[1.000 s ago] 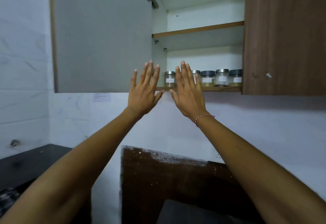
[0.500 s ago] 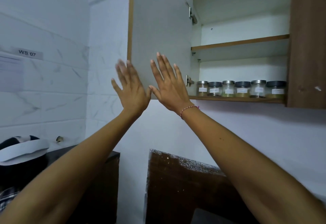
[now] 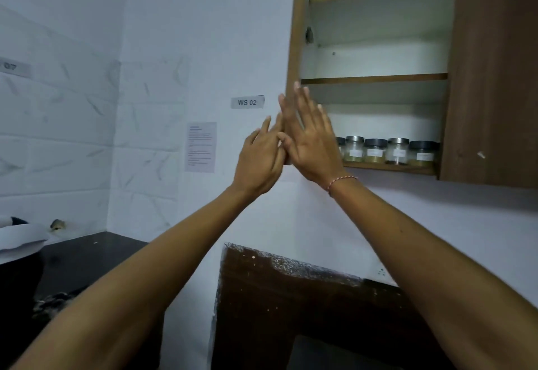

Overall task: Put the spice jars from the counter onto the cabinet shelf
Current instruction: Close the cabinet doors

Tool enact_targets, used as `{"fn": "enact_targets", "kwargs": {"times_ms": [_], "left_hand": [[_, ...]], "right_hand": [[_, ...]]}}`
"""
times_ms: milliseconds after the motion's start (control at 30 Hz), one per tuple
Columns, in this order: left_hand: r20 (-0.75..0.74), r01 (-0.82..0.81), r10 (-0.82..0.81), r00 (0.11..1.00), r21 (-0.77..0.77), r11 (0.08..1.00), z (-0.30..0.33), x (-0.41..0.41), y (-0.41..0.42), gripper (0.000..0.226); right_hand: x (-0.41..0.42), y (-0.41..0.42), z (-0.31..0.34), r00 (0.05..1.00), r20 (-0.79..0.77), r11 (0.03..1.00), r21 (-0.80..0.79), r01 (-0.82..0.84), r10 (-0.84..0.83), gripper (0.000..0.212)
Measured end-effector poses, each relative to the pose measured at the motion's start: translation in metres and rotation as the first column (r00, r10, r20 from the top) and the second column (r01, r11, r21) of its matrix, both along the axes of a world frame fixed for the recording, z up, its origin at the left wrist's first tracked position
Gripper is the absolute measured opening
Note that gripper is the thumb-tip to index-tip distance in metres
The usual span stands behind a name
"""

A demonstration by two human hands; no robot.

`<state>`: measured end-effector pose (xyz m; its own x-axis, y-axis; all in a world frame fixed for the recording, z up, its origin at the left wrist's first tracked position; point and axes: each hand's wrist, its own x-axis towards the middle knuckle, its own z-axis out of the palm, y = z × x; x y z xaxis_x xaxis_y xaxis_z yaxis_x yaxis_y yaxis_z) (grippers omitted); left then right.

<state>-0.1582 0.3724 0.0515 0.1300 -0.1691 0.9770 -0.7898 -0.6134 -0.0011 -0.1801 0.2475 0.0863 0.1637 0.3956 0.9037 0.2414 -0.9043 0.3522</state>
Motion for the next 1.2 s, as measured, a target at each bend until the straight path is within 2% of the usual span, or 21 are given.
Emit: {"fn": "enact_targets", "kwargs": {"times_ms": [200, 333, 467, 600, 667, 733, 867, 1200], "left_hand": [[0.052, 0.008, -0.024, 0.998, 0.281, 0.96, 0.009, 0.001, -0.074, 0.058], [0.128, -0.097, 0.038, 0.991, 0.497, 0.863, 0.013, 0.012, -0.12, 0.074], [0.173, -0.182, 0.093, 0.981, 0.618, 0.765, 0.009, 0.029, -0.17, 0.081], [0.103, -0.159, 0.121, 0.987, 0.633, 0.757, -0.004, 0.05, -0.216, 0.086], [0.1, -0.175, 0.145, 0.984, 0.65, 0.74, -0.01, 0.061, -0.24, 0.088], [0.097, -0.181, 0.157, 0.983, 0.656, 0.733, -0.014, 0.072, -0.263, 0.09], [0.076, -0.17, 0.157, 0.985, 0.613, 0.772, -0.023, 0.097, -0.303, 0.095], [0.058, -0.168, 0.165, 0.984, 0.583, 0.795, -0.029, 0.142, -0.363, 0.097]], "right_hand": [[-0.03, -0.09, -0.006, 0.992, -0.07, 0.995, -0.003, 0.103, -0.103, 0.057], [-0.043, -0.144, -0.012, 0.951, -0.163, 0.962, 0.024, 0.27, -0.263, 0.064], [-0.046, -0.19, -0.022, 0.883, -0.291, 0.913, 0.066, 0.403, -0.368, 0.069], [-0.034, -0.23, -0.039, 0.761, -0.392, 0.831, -0.014, 0.556, -0.516, 0.07], [-0.025, -0.251, -0.047, 0.673, -0.411, 0.764, -0.1, 0.637, -0.614, 0.072], [-0.016, -0.272, -0.049, 0.631, -0.398, 0.725, -0.148, 0.673, -0.666, 0.076], [0.009, -0.309, -0.05, 0.625, -0.3, 0.688, -0.207, 0.695, -0.721, 0.082], [0.064, -0.373, -0.054, 0.692, -0.295, 0.749, -0.166, 0.642, -0.659, 0.085]]}}
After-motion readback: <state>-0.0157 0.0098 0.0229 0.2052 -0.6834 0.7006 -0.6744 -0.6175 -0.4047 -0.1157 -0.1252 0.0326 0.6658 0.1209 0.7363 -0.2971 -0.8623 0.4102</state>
